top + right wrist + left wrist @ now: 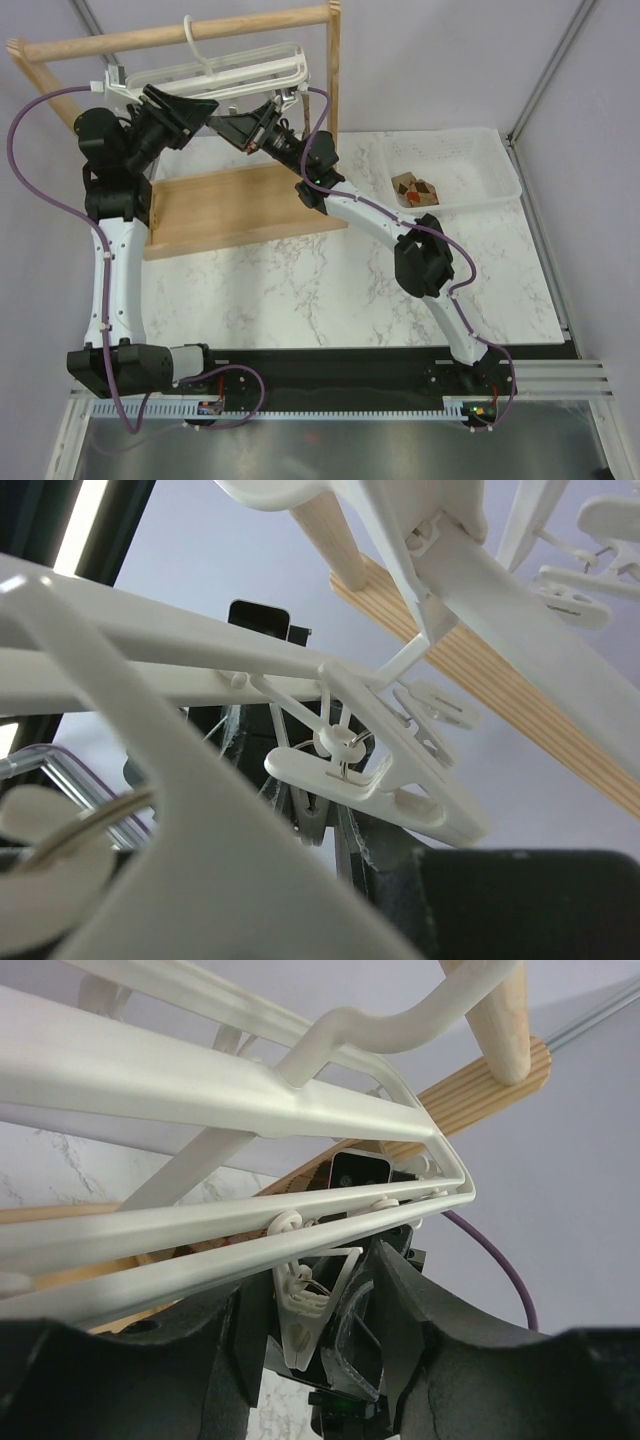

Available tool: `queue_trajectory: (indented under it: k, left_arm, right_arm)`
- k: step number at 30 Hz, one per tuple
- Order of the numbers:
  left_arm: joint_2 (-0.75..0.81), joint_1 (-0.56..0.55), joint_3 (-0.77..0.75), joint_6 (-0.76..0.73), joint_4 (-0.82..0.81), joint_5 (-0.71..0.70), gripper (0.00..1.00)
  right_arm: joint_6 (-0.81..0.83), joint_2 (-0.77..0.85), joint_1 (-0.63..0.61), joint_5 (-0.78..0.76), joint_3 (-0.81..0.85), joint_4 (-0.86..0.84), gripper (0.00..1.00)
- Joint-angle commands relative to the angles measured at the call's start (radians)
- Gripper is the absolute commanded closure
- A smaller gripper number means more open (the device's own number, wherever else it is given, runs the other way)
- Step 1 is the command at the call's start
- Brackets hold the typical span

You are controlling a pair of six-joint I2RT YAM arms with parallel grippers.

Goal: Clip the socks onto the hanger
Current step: Open the clamp at the hanger.

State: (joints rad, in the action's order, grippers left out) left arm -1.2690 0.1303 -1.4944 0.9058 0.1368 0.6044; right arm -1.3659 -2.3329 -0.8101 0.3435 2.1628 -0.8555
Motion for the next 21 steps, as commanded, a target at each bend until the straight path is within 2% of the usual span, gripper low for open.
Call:
queue_trajectory:
  k: [1, 4, 14, 21]
  left_arm:
    - [-0.009, -0.011, -0.04, 0.033, -0.042, 0.009, 0.49]
    - [0.0, -0.009, -0.038, 0.031, -0.048, -0.002, 0.51]
    - [0.01, -0.009, -0.033, 0.028, -0.062, -0.017, 0.67]
    - [0.013, -0.009, -0.035, 0.021, -0.06, -0.02, 0.77]
  right_arm:
    - [-0.027, 0.055, -0.004, 0.037, 0.023, -0.059, 1.0]
    - [-0.027, 0.058, -0.004, 0.04, 0.019, -0.06, 1.0]
    - [-0.032, 0.075, 0.0, 0.045, -0.018, -0.083, 1.0]
    - [-0.03, 0.08, 0.005, 0.042, -0.04, -0.086, 0.89]
